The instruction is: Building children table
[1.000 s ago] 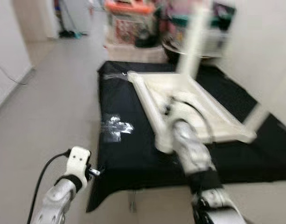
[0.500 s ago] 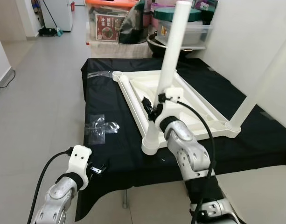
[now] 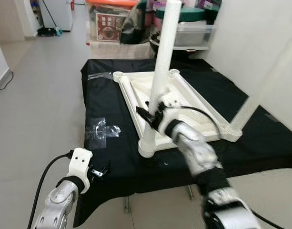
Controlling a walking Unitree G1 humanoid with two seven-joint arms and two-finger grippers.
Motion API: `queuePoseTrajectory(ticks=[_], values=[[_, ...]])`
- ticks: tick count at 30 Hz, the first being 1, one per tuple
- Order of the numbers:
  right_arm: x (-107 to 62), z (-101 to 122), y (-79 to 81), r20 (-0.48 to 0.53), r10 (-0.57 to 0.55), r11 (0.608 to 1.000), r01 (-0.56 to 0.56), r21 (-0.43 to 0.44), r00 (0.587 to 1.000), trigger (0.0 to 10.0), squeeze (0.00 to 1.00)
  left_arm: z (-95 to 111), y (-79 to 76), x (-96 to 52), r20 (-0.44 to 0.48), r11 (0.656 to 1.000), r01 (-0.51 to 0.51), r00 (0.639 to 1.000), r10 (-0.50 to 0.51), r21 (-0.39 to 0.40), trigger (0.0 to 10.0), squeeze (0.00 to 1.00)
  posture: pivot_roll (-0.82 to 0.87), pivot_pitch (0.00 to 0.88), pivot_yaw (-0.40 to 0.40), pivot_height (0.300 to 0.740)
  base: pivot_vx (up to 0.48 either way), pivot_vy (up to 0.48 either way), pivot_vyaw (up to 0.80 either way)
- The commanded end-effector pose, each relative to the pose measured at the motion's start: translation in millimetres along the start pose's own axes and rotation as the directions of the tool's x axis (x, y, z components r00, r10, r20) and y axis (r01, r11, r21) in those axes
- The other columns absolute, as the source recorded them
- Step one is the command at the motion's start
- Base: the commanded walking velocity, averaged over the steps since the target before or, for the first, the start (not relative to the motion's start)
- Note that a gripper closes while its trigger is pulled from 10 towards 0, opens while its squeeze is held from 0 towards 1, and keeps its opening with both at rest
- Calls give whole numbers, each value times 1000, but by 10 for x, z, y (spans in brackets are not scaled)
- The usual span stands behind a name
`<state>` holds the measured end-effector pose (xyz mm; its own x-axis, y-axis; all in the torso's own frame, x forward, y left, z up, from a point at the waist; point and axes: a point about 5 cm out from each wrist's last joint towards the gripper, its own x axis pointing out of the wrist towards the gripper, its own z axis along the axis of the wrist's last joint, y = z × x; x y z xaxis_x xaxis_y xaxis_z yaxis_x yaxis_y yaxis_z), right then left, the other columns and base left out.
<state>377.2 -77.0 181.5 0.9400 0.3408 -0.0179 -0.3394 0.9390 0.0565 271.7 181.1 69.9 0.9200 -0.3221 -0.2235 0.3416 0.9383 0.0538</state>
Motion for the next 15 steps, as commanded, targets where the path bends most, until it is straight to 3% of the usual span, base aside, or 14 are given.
queuePoseTrajectory(ticks=[1,3,4,5,6,7,8,9,10,11,12,13,15], values=[[-96,-344,-313,-173,-227,974,227,-20,958,0,0,-55,13,-34,-23,1000,-9,1000,8,-10,10000,0,83,0,-125,740,0,0,0],[-224,-448,-501,-221,-457,886,464,-22,862,0,0,-67,17,-45,-25,1000,-9,1000,9,-11,10000,0,76,0,-122,740,0,0,0],[-224,-448,-501,-221,-457,886,464,-22,862,0,0,-67,17,-45,-25,1000,-9,1000,9,-11,10000,0,76,0,-122,740,0,0,0],[-304,-462,-482,-197,-521,851,524,-42,830,0,0,-74,16,-47,-27,1000,-9,1000,9,-11,10000,0,72,0,-113,740,0,0,0],[-342,-460,-392,-177,-515,855,518,-31,839,6353,0,-78,9,-45,-28,1000,-7,1000,7,-13,10000,0,72,0,-113,740,0,0,0],[-342,-460,-392,-177,-515,855,518,-31,839,6353,0,-78,9,-45,-28,1000,-7,1000,7,-13,10000,0,72,0,-113,740,0,0,0],[-338,-394,-161,-135,-424,905,426,-15,896,10000,0,-78,-7,-36,-29,1000,1,1000,-1,-13,10000,0,65,0,-107,740,0,0,0],[-336,-305,37,-86,-332,943,334,9,939,10000,0,-76,-18,-27,-30,1000,7,1000,-7,-12,10000,0,62,0,-103,740,0,0,0],[-336,-305,37,-86,-332,943,334,9,939,10000,0,-76,-18,-27,-30,1000,7,1000,-7,-12,10000,0,62,0,-103,740,0,0,0],[-341,-198,185,-20,-253,966,254,47,967,10000,0,-71,-21,-15,-30,1000,10,1000,-10,-11,10000,0,60,0,-102,740,0,0,0],[-341,-198,185,-20,-253,966,254,47,967,10000,0,-71,-21,-15,-30,1000,10,1000,-10,-11,10000,0,60,0,-102,740,0,0,0],[-286,-15,282,52,-165,985,161,65,985,10000,1000,-48,-6,5,-26,1000,10,1000,-10,-8,10000,0,62,0,-105,740,0,0,0],[-253,50,285,63,-132,990,128,57,989,10000,1000,-38,3,11,-24,1000,9,1000,-9,-7,10000,0,62,0,-105,740,0,0,0]])
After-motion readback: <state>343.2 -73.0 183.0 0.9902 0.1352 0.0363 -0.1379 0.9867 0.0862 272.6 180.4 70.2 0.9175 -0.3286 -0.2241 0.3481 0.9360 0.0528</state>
